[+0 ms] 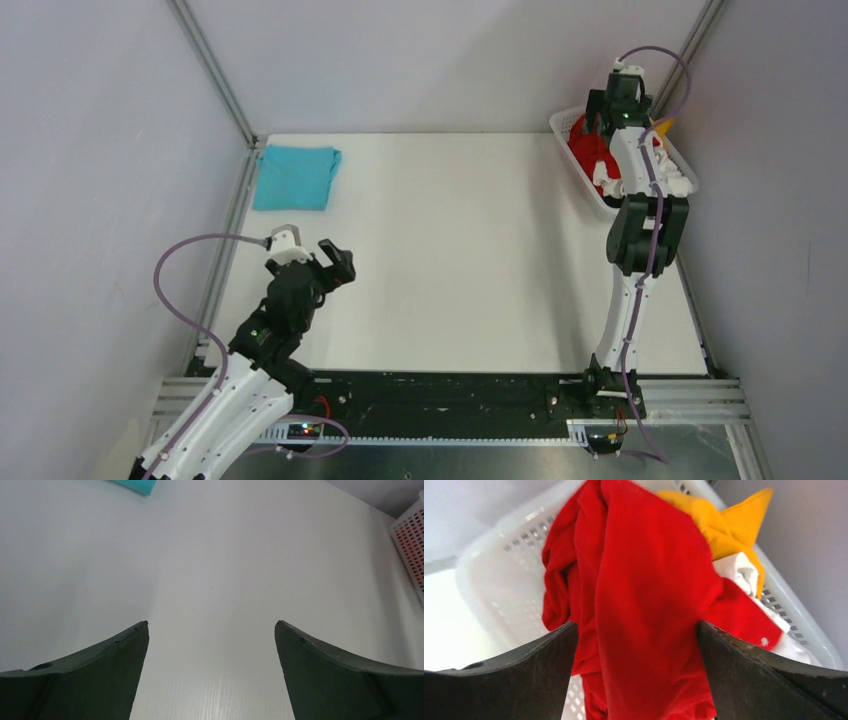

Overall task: Fold and stack the t-shirts
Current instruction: Grab crumpled tshirt from bin with the right arm, then move the tshirt to the center of the board

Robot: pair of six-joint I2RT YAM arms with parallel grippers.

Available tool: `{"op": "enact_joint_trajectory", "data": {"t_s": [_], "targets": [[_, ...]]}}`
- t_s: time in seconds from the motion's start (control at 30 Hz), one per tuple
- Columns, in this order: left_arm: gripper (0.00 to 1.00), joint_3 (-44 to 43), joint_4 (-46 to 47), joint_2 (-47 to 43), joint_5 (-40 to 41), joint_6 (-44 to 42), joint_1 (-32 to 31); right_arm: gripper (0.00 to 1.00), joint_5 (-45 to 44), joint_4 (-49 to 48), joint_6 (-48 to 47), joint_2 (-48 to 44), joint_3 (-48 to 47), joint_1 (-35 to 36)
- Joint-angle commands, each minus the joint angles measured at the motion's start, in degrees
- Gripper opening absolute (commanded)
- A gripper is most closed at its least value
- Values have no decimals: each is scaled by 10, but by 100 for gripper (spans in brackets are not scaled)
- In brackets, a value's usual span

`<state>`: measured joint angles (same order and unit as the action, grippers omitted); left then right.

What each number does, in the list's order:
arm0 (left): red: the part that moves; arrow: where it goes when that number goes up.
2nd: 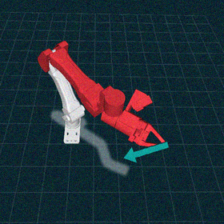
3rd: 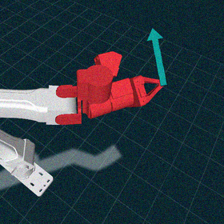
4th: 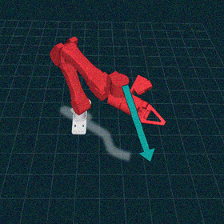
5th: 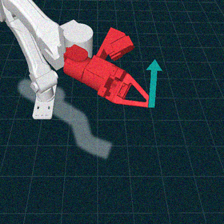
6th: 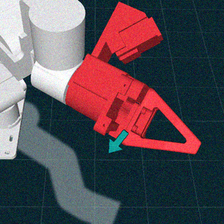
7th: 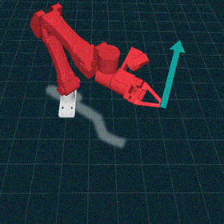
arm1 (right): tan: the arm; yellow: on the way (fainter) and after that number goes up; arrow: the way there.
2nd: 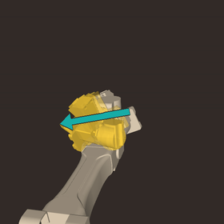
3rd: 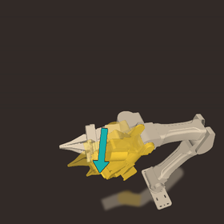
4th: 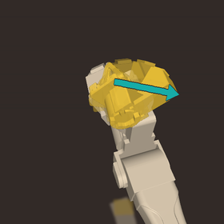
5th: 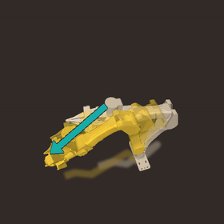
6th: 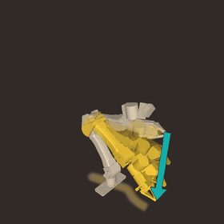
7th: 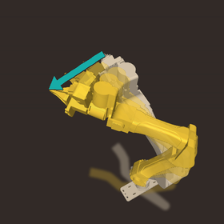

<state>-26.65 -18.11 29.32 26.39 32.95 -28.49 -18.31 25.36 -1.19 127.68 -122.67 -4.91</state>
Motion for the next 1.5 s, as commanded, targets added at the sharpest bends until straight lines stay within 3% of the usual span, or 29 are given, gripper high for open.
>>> {"op": "enact_joint_trajectory", "data": {"t_s": [0.0,0.13,0.27,0.4,0.47,0.67,0.93,1.13,1.23,1.37,1.47], "targets": [[100,-3,15,13,28,-6,-2,92,-40,25,-48,46,-43,-2],[100,-3,14,17,34,-6,-2,84,-70,21,-57,63,-43,-4],[100,-4,14,18,38,-5,-3,33,-78,2,-55,56,-49,-6],[100,-9,14,20,29,-6,-2,7,-85,-15,-50,32,-94,-5],[100,-9,14,19,27,-5,-2,0,-88,-29,-41,15,-123,-5],[100,-9,15,2,23,-3,-3,0,-49,-123,-7,-84,-123,-7],[100,-5,15,-13,21,3,-2,0,211,-273,136,-233,-82,-6],[100,-13,15,-14,-1,2,-2,0,378,-232,271,-268,-144,2],[100,-10,14,-25,-7,4,-3,0,415,-200,304,-302,-124,17],[100,-8,15,-27,-24,9,-2,0,427,-184,292,-400,34,72],[100,-10,14,-28,-54,12,-2,0,348,-131,239,-477,103,168]]}}
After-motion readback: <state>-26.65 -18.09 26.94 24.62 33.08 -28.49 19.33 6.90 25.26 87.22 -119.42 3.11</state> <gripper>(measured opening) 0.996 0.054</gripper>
